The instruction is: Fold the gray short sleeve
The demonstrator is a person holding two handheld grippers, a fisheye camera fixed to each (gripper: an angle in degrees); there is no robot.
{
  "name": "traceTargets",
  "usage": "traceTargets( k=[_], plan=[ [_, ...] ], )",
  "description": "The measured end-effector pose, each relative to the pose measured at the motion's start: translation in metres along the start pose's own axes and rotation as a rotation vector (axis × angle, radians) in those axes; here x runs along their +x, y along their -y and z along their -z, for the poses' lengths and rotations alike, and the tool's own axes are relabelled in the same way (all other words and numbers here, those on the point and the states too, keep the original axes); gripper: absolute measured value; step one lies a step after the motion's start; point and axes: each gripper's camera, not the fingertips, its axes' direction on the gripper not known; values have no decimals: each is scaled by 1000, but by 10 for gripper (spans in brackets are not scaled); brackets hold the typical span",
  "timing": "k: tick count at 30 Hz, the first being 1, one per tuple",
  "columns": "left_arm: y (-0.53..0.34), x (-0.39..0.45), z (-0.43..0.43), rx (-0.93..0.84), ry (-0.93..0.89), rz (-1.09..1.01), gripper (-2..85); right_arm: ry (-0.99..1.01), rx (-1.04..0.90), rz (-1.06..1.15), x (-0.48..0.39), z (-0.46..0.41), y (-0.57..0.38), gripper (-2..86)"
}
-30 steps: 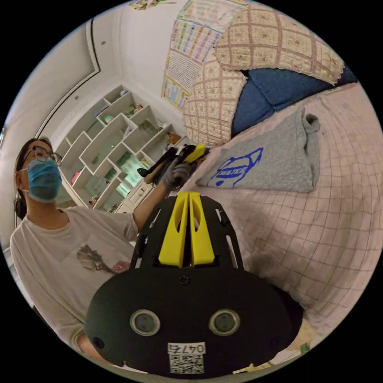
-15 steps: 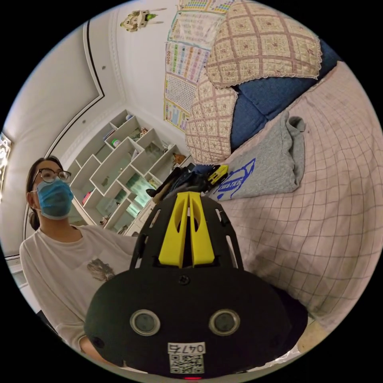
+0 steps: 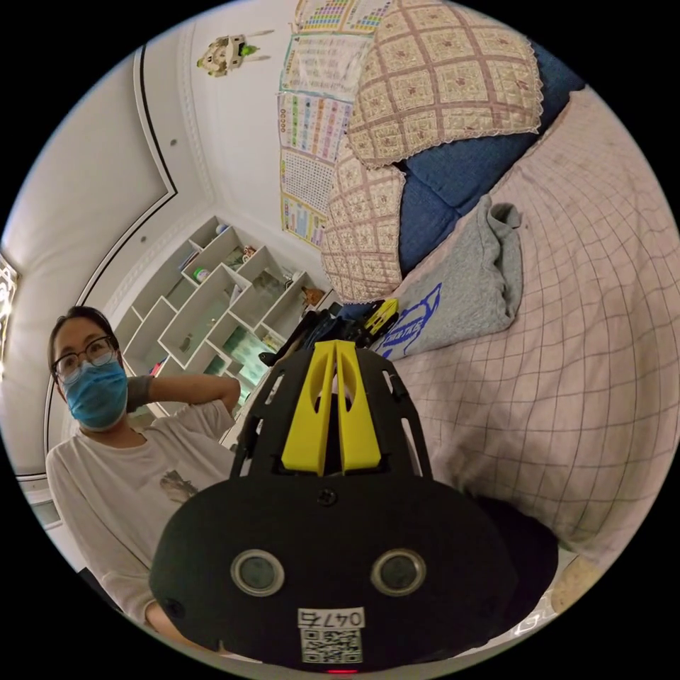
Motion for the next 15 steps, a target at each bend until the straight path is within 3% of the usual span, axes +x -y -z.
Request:
traceTargets(
  k=[15],
  plan=[
    [-58,-22,-80,0,-3,3,-10,-10,2,-11,-4,1,-13,-13]
  ],
)
